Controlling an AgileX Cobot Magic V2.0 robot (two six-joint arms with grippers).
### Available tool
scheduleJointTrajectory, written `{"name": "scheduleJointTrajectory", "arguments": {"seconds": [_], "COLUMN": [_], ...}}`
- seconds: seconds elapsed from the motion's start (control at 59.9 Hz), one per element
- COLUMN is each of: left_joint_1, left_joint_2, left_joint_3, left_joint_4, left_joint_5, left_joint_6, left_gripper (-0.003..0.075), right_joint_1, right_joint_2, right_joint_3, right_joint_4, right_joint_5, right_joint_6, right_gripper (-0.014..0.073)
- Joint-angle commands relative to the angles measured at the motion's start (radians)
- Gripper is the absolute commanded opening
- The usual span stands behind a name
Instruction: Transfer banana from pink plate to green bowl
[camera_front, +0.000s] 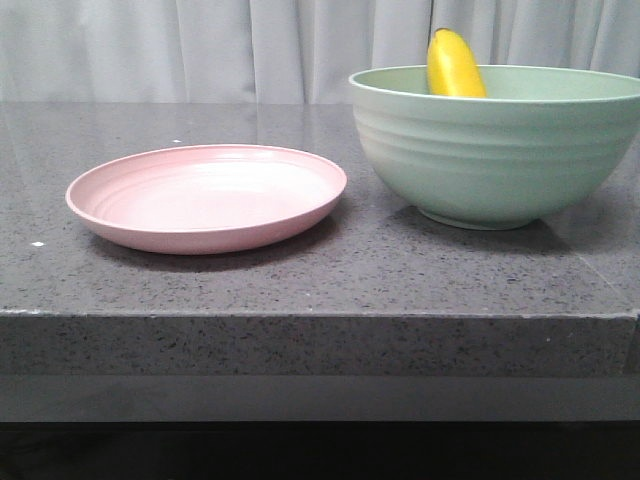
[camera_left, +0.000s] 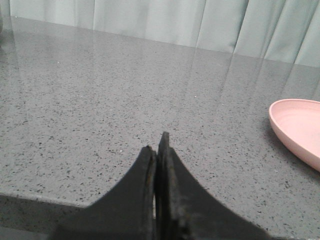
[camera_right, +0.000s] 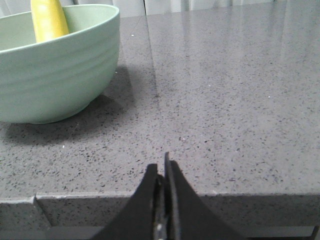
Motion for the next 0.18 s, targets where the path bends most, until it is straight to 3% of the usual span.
{"name": "scheduleJointTrajectory", "arguments": {"seconds": [0.0, 0.167], "left_joint_1": [-0.001, -0.001], "left_joint_2": [-0.019, -0.019], "left_joint_3": [0.004, 0.004], "left_joint_4": [-0.009, -0.009], "left_joint_5": [-0.088, -0.088], "left_joint_6": [0.002, 0.002], "left_gripper": [-0.0020, -0.0020], "right_joint_1": [-0.006, -0.006], "right_joint_2": [-0.022, -0.022], "right_joint_3": [0.000, 0.000], "right_joint_4": [-0.010, -0.010], "right_joint_5": [-0.074, -0.074], "right_joint_6": [0.000, 0.000], "right_gripper": [-0.0062, -0.0062]}}
